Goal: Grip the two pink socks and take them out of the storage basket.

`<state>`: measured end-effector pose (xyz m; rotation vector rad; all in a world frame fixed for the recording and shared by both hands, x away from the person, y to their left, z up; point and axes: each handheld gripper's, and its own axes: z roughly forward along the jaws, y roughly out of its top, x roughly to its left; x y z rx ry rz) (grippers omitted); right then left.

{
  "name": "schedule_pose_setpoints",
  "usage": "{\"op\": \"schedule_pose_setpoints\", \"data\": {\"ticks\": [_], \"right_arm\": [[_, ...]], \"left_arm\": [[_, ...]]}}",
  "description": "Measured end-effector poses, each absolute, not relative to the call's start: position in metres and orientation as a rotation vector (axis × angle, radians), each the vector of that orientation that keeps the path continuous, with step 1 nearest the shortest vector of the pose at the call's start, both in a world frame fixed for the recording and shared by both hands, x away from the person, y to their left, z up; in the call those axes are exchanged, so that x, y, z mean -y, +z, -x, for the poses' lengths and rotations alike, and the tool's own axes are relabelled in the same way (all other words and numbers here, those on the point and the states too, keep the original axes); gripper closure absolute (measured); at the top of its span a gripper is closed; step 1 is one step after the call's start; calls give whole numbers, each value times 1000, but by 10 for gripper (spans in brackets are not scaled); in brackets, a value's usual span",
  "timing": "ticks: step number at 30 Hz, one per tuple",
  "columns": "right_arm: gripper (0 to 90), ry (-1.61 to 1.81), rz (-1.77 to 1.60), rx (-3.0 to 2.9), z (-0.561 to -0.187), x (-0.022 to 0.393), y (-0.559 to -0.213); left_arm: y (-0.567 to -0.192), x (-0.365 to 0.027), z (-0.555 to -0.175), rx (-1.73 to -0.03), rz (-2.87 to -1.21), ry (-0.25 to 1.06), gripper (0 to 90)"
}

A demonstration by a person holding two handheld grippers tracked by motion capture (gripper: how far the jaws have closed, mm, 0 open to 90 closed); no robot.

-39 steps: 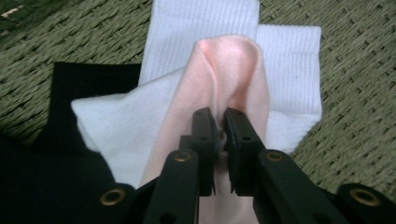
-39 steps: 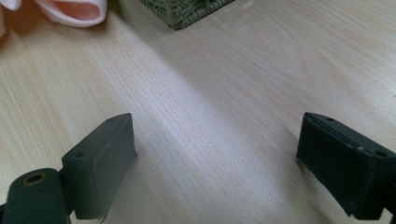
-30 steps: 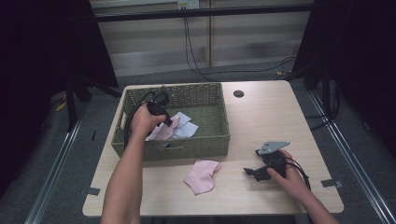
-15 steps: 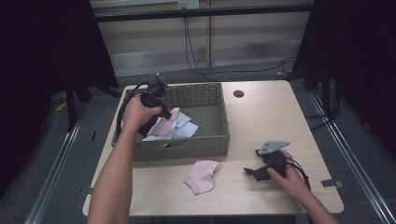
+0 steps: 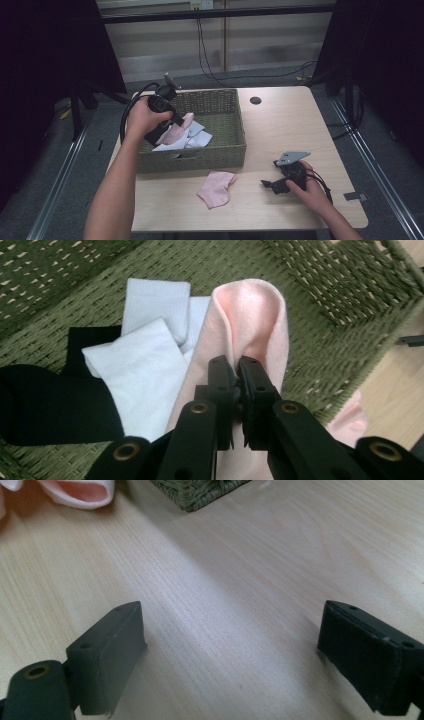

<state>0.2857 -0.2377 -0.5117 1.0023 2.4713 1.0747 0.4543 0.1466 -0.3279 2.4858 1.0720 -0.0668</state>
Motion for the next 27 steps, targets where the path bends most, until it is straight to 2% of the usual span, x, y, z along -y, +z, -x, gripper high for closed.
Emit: {"op": "schedule_pose_setpoints", "data": {"ticks": [17, 27], "right_arm": [[106, 1075, -1003, -2471, -286, 238, -512], [106, 1075, -1003, -2471, -286, 238, -512]], "left_arm": [[-307, -129, -419, -939, -2512, -154, 846], [-298, -122, -397, -853, -2531, -156, 846]]}}
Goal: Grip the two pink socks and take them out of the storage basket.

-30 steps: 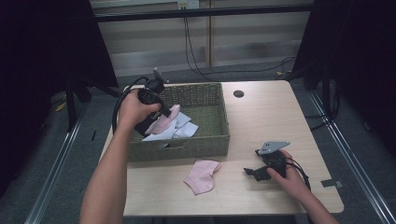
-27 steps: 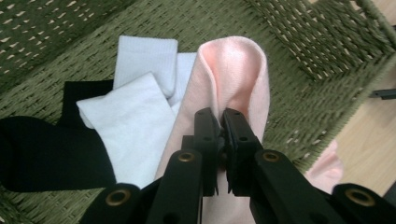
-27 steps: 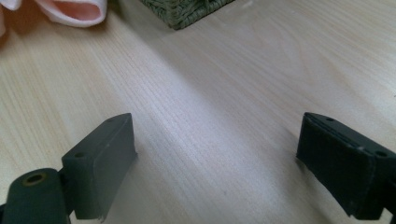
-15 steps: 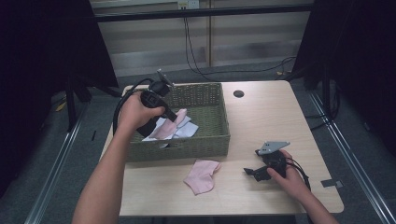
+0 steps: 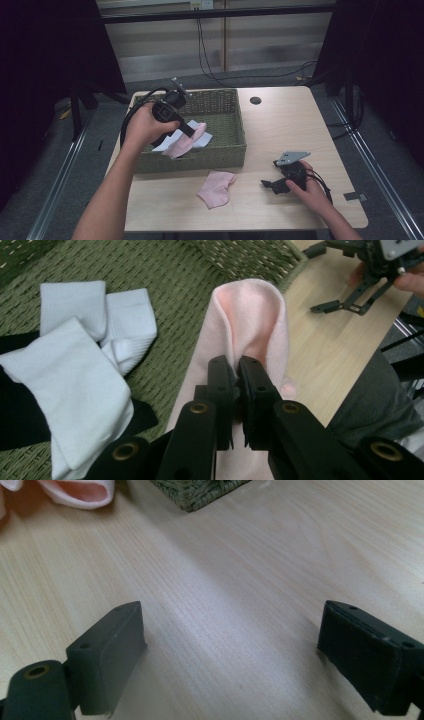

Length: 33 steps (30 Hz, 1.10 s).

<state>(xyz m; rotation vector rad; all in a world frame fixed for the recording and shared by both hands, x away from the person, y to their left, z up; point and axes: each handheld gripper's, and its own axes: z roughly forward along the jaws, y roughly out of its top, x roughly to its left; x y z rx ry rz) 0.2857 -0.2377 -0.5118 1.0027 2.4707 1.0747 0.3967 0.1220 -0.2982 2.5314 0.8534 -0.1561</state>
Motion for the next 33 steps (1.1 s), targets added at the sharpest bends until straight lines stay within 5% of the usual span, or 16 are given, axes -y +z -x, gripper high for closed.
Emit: {"op": "schedule_pose_setpoints", "data": {"ticks": [33], "right_arm": [[106, 1072, -1004, -2475, -285, 238, -512]], "left_arm": [[-341, -97, -346, -690, -2551, -225, 819]]}}
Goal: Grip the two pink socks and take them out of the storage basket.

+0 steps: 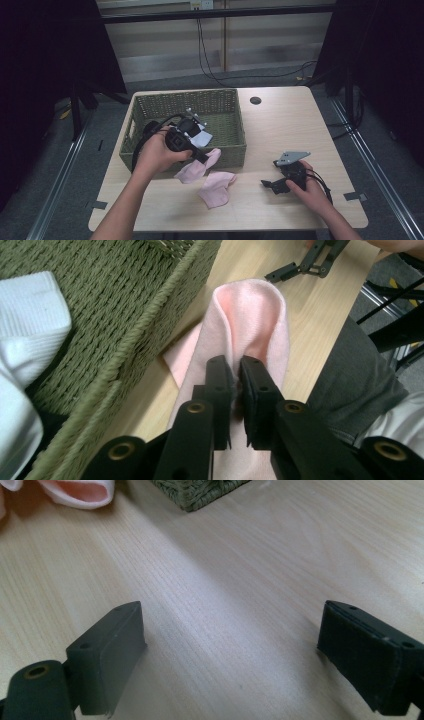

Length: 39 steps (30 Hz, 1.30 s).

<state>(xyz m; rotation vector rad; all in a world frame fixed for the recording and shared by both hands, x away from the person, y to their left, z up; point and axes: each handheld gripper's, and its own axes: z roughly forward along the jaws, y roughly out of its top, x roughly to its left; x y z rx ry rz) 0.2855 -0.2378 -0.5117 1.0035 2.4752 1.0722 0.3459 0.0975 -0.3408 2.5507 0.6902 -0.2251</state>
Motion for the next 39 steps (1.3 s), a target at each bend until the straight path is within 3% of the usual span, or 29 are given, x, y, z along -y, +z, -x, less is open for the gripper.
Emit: {"op": "schedule_pose_setpoints", "data": {"ticks": [3, 6, 22, 39], "right_arm": [[106, 1072, -1004, -2475, -285, 238, -512], [106, 1072, -1004, -2475, -285, 238, -512], [106, 1073, -1004, -2475, -286, 238, -512], [106, 1073, -1004, -2475, -286, 238, -512]], "left_arm": [[-349, -95, -343, -704, -2551, -248, 785], [-359, -95, -342, -744, -2517, -243, 610], [-411, -136, -325, -770, -2435, -85, 357], [-466, -164, -318, -769, -2407, -34, 327]]}}
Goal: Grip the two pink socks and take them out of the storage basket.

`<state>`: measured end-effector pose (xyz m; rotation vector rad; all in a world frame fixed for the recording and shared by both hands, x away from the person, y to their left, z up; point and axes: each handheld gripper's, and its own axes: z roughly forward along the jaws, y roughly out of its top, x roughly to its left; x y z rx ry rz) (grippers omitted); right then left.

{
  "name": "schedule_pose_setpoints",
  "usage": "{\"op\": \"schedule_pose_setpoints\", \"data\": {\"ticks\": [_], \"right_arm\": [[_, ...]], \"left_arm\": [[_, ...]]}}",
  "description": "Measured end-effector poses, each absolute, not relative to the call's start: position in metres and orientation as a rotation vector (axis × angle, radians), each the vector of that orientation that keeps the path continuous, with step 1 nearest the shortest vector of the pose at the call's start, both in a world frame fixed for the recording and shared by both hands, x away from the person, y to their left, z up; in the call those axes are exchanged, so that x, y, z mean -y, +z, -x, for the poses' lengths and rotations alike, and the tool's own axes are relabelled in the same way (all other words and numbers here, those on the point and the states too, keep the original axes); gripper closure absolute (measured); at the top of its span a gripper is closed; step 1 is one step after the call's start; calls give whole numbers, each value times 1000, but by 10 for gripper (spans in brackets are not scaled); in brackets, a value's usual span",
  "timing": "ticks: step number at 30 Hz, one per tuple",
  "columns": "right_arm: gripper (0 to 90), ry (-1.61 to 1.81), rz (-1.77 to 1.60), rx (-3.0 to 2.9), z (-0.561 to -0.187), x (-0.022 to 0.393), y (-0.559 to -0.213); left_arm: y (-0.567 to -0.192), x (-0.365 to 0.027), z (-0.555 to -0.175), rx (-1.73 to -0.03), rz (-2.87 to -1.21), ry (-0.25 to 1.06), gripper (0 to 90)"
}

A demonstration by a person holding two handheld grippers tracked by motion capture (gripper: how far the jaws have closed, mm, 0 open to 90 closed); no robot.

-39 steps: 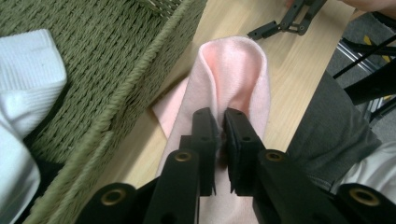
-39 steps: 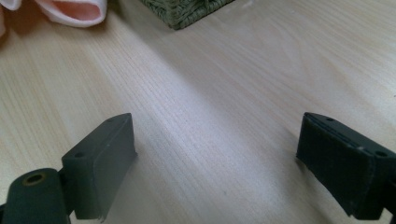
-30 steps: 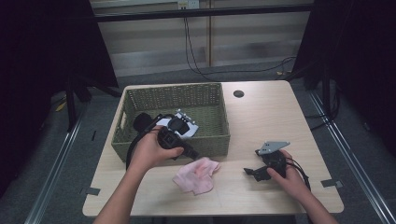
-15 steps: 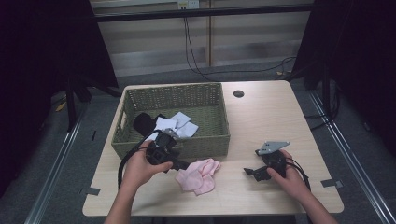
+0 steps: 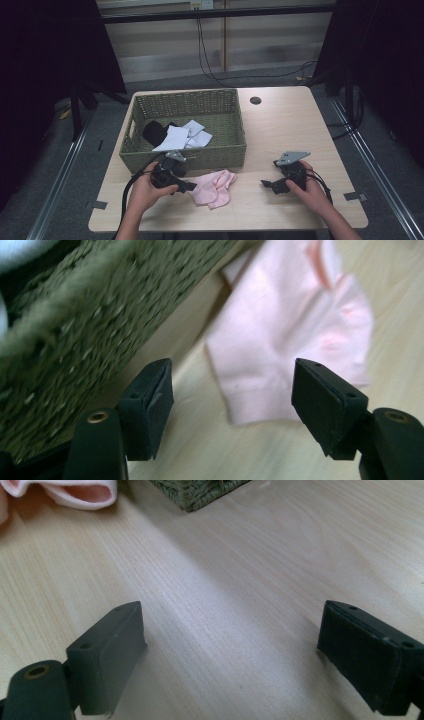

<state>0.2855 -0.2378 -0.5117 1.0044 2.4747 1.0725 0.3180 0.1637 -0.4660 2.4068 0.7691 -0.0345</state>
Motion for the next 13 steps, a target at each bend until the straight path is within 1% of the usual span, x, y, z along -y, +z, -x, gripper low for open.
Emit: {"op": "schedule_pose_setpoints", "data": {"ticks": [2, 5, 9, 13], "right_arm": [[106, 1073, -1004, -2475, -286, 238, -512], [106, 1073, -1004, -2474, -286, 238, -512], [106, 1073, -1004, -2474, -285, 238, -512], [106, 1072, -1004, -2474, -285, 238, -512]], "left_arm": [[-473, -166, -317, -759, -2398, -21, 315], [-482, -169, -315, -737, -2444, 27, 294], [-488, -172, -310, -694, -2424, 72, 277], [-492, -168, -302, -617, -2442, 153, 224]]}}
